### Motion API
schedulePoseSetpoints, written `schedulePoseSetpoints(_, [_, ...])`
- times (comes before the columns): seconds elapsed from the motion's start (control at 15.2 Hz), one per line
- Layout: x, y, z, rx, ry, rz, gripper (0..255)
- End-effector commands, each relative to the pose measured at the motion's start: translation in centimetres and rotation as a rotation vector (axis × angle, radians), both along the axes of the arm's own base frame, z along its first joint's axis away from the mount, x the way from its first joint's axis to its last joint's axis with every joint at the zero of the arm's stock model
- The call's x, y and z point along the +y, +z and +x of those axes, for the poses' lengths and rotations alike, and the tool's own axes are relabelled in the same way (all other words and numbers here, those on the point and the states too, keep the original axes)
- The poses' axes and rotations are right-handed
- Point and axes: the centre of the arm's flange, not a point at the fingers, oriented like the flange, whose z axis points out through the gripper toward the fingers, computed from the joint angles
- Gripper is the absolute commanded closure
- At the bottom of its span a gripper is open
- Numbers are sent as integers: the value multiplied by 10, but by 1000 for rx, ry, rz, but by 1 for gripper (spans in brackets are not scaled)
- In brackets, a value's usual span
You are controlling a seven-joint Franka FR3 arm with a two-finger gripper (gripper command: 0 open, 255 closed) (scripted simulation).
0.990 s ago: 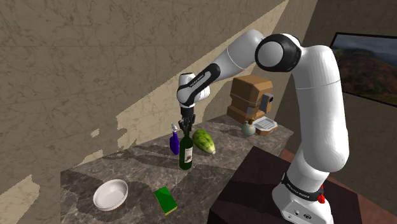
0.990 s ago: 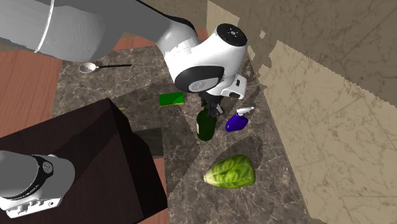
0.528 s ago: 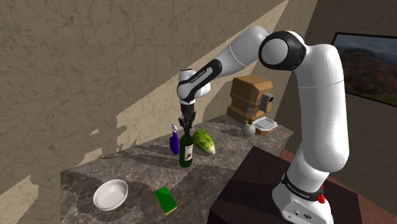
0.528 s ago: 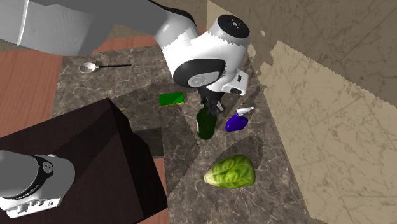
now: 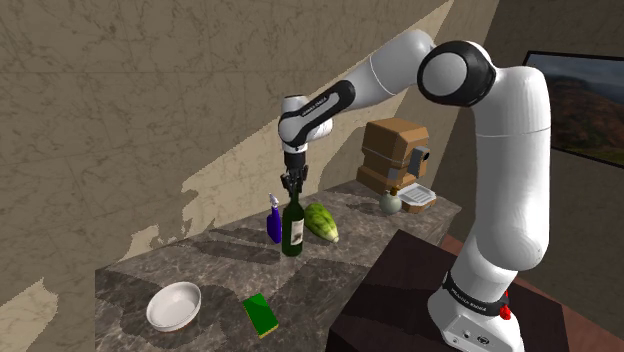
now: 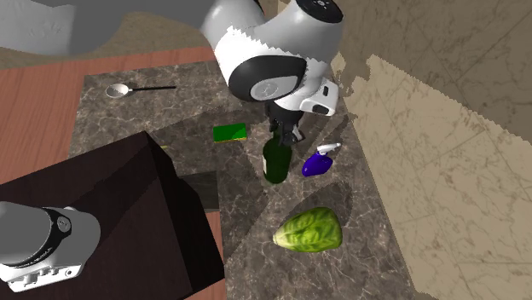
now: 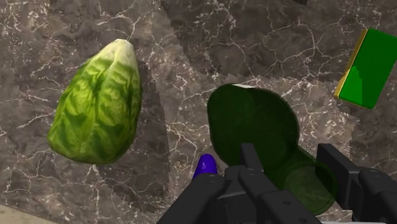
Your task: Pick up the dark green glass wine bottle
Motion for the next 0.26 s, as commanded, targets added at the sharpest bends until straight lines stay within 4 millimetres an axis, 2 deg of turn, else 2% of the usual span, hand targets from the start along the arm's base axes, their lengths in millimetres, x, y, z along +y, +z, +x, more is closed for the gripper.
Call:
schedulePoseSetpoints(0.0, [0,11,0,0,0,0,255])
schedulePoseSetpoints(0.2, [0,17,0,0,0,0,255])
